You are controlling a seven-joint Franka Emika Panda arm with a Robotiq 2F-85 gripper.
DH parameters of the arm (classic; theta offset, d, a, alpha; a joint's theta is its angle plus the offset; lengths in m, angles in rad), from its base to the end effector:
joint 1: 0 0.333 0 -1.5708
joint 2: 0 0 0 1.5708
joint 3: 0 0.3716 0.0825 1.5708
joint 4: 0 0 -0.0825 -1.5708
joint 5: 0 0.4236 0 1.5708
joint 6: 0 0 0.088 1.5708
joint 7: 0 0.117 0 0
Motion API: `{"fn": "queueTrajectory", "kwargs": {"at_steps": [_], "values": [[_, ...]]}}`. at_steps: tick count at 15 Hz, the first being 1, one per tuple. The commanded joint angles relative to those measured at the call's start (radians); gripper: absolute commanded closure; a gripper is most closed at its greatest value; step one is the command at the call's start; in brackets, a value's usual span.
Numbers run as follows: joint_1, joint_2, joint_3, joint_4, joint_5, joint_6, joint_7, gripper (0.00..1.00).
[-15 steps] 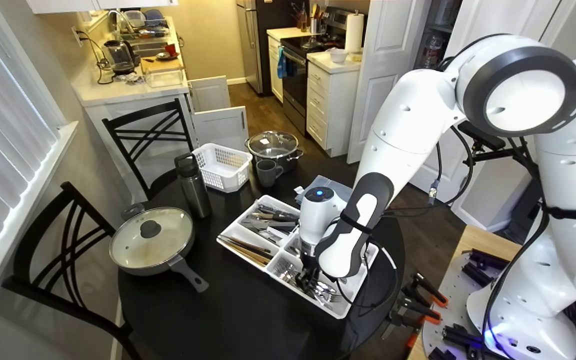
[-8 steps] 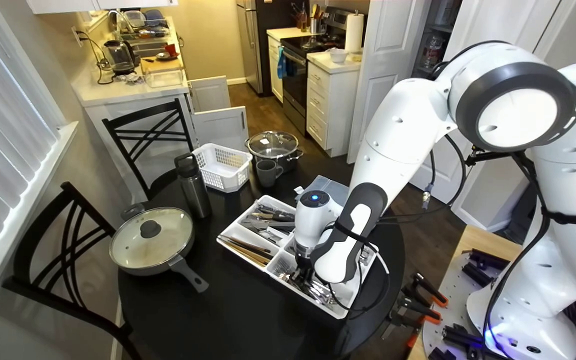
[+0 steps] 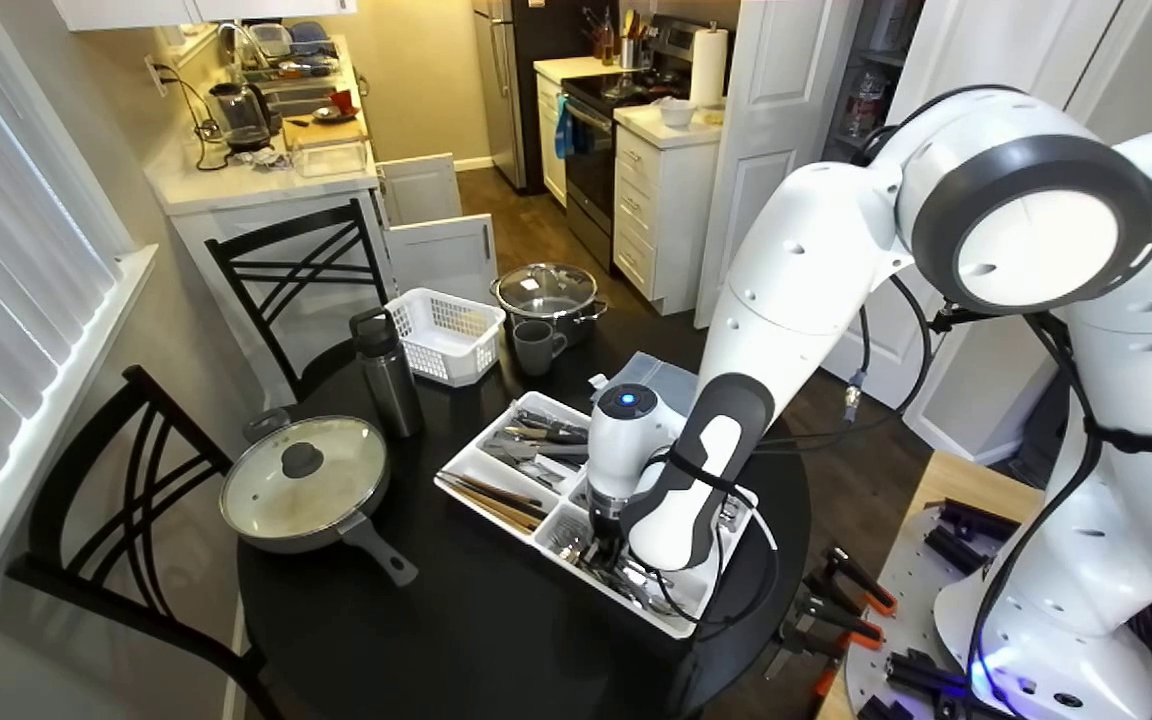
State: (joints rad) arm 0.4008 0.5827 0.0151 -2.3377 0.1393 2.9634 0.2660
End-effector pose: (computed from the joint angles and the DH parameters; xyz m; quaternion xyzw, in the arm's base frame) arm 0.4966 0.2101 0.0894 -0.9996 -0.0053 -0.0140 0.0240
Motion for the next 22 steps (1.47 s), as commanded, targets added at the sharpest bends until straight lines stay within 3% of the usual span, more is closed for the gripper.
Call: {"fn": "queueTrajectory", "kwargs": {"at_steps": [1, 4, 9, 12, 16, 22], "values": [[0.026, -0.064, -0.027, -0.037, -0.028, 0.017, 0.042, 0.97], [0.037, -0.144, -0.040, -0.062, -0.046, -0.005, 0.036, 0.97], [0.004, -0.190, 0.005, -0.054, -0.067, -0.070, 0.018, 0.97], [-0.012, -0.167, 0.032, -0.039, -0.065, -0.120, 0.013, 0.97], [-0.003, -0.104, 0.018, -0.025, -0.091, -0.187, 0.030, 0.97], [-0.003, -0.045, 0.012, -0.006, -0.108, -0.161, 0.022, 0.97]]}}
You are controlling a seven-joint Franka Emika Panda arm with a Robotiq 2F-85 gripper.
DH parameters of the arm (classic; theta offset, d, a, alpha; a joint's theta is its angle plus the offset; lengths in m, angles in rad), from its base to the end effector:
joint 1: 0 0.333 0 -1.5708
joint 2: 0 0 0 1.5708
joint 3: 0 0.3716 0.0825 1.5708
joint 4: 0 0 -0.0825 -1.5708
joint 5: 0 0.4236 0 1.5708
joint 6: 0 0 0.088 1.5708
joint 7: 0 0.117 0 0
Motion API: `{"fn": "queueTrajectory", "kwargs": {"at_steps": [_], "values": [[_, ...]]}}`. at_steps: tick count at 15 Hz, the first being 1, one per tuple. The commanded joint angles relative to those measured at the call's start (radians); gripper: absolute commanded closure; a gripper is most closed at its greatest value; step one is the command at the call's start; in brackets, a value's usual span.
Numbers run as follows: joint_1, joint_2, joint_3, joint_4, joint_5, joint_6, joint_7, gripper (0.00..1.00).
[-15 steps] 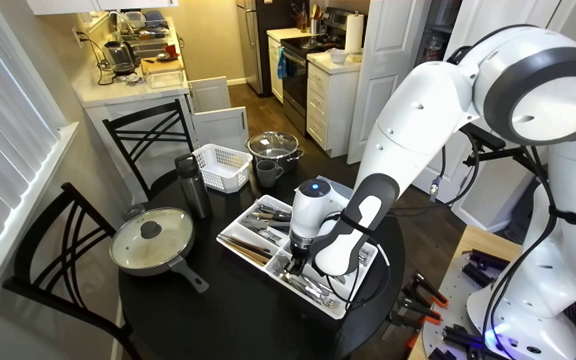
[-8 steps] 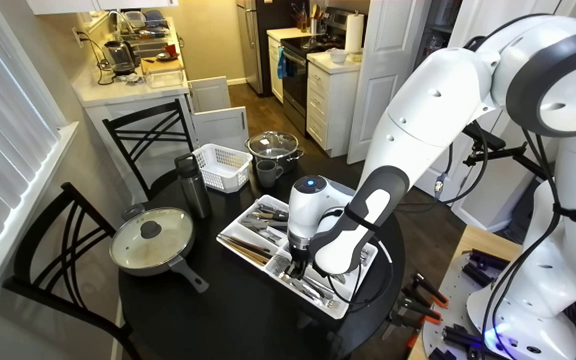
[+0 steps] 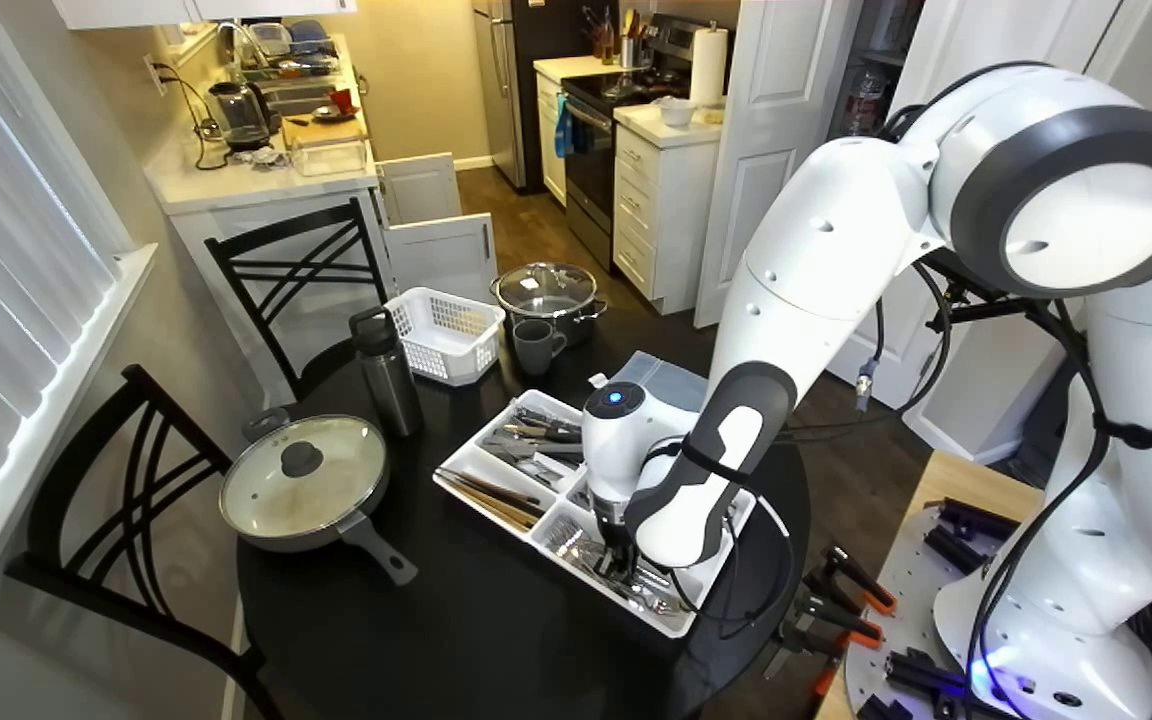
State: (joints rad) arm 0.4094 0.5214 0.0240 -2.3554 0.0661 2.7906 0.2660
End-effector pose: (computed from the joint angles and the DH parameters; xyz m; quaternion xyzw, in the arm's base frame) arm 0.4769 0.2188 0.1028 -0.9976 -0.0508 0.0461 0.0003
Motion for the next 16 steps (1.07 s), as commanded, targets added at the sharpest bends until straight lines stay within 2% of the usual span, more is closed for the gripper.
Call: {"fn": "queueTrajectory", "kwargs": {"at_steps": [1, 6, 10, 15, 16], "values": [[-0.011, 0.024, 0.001, 0.014, -0.037, 0.025, 0.021, 0.97], [0.012, 0.055, -0.034, 0.016, -0.062, 0.126, 0.029, 0.97], [-0.008, 0.082, -0.021, 0.016, -0.047, 0.215, -0.003, 0.97], [-0.016, 0.084, -0.007, 0.011, -0.035, 0.233, -0.011, 0.97], [-0.011, 0.082, -0.012, 0.011, -0.036, 0.229, -0.006, 0.83]]}}
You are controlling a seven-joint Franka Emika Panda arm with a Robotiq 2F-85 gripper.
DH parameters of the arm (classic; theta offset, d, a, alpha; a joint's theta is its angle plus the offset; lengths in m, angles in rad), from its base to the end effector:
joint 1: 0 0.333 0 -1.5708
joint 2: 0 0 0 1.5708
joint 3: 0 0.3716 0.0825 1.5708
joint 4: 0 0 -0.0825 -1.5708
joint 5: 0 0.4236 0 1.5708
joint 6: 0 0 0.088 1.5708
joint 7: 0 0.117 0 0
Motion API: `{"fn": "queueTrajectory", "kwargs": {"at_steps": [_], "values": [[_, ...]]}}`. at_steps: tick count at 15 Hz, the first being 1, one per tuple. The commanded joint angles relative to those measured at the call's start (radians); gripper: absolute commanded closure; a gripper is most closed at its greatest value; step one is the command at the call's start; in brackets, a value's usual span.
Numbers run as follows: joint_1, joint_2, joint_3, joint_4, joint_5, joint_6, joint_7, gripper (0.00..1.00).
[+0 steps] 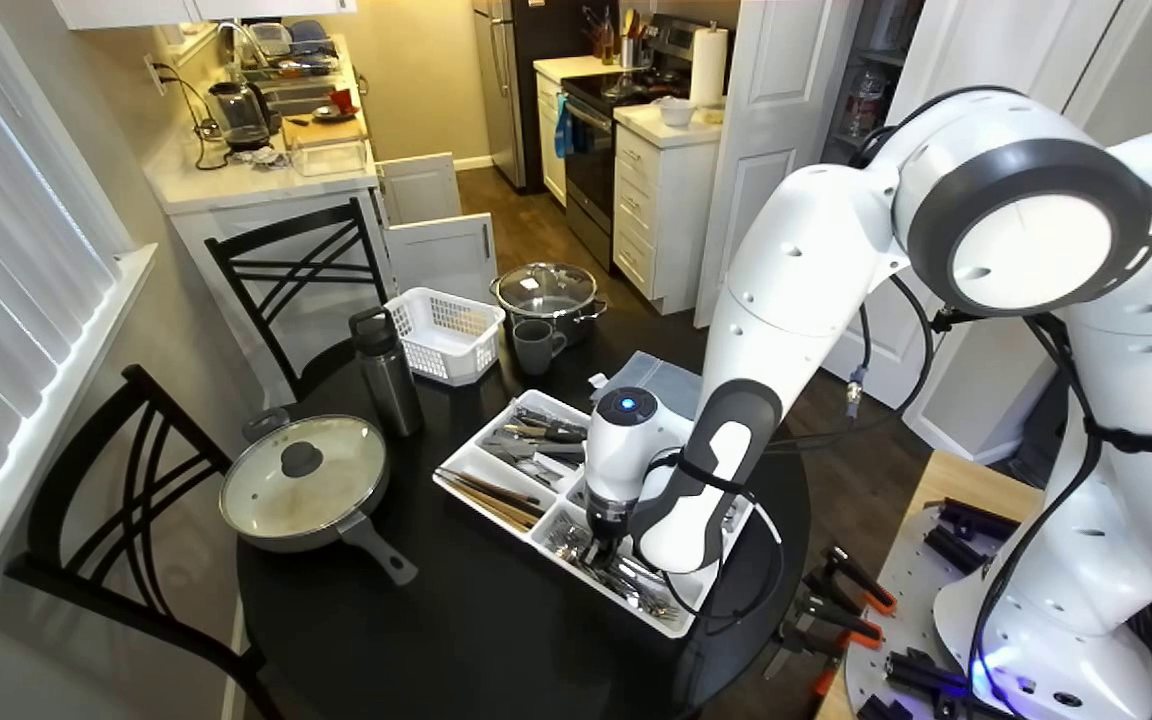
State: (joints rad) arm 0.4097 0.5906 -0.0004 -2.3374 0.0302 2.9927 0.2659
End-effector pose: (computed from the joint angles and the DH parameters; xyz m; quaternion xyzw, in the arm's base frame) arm 0.4974 0.2134 0.0882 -0.9979 -0.0568 -0.0297 0.0132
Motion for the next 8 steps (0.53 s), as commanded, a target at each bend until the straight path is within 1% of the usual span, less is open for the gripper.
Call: {"fn": "queueTrajectory", "kwargs": {"at_steps": [1, 2, 3, 5, 8], "values": [[-0.011, 0.013, 0.011, -0.006, -0.002, 0.022, -0.007, 0.63], [-0.007, 0.013, 0.008, -0.007, -0.009, 0.022, -0.014, 0.92], [-0.008, 0.015, 0.010, -0.008, -0.009, 0.024, -0.015, 0.93], [-0.008, 0.015, 0.011, -0.008, -0.008, 0.024, -0.014, 1.00], [-0.011, 0.010, 0.014, -0.011, -0.005, 0.023, -0.014, 0.98]]}}
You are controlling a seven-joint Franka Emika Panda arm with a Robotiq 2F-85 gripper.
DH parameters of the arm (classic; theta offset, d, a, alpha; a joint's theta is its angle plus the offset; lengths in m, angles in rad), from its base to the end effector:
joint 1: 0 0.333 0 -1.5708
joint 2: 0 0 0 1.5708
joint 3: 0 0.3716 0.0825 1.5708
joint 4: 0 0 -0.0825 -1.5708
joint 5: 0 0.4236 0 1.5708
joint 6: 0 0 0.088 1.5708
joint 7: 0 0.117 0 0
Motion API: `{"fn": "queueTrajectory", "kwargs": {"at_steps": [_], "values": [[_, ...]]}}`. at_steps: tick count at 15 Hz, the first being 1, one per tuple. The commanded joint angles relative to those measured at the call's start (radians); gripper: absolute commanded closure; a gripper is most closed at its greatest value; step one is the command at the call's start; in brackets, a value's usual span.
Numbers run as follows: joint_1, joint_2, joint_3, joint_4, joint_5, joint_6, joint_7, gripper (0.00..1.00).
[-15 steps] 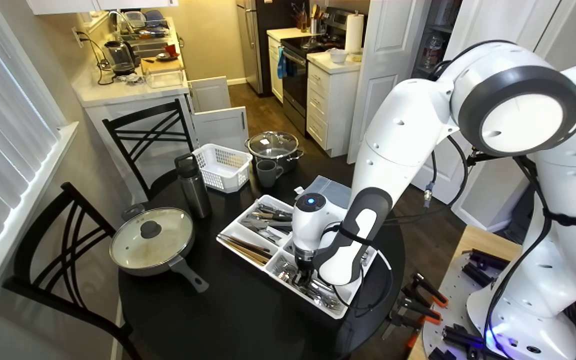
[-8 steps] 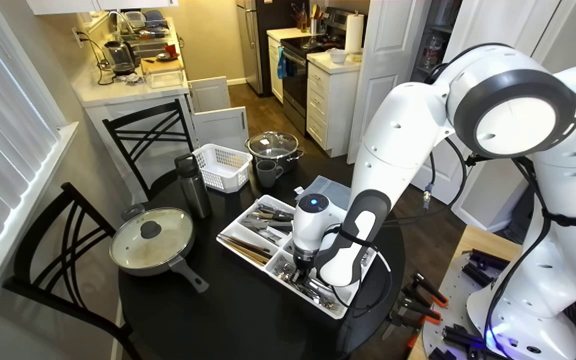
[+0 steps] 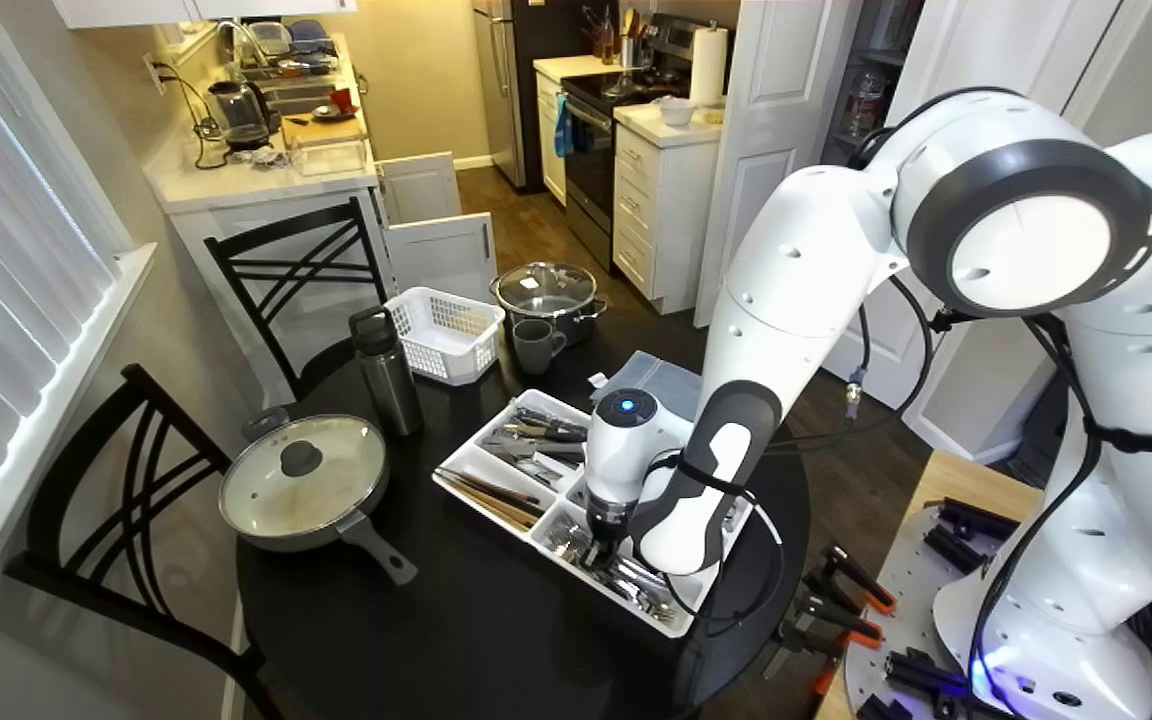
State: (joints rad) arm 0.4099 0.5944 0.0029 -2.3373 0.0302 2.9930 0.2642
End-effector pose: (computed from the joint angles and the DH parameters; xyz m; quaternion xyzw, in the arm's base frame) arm 0.4958 0.2150 0.0862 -0.9978 -0.0591 -0.0277 0.0135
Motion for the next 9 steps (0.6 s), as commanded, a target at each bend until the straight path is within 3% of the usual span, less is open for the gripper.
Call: {"fn": "queueTrajectory", "kwargs": {"at_steps": [1, 9], "values": [[-0.011, -0.008, 0.011, -0.018, -0.003, 0.021, -0.010, 0.98], [-0.029, -0.212, 0.040, -0.070, 0.003, -0.058, -0.006, 0.98]]}}
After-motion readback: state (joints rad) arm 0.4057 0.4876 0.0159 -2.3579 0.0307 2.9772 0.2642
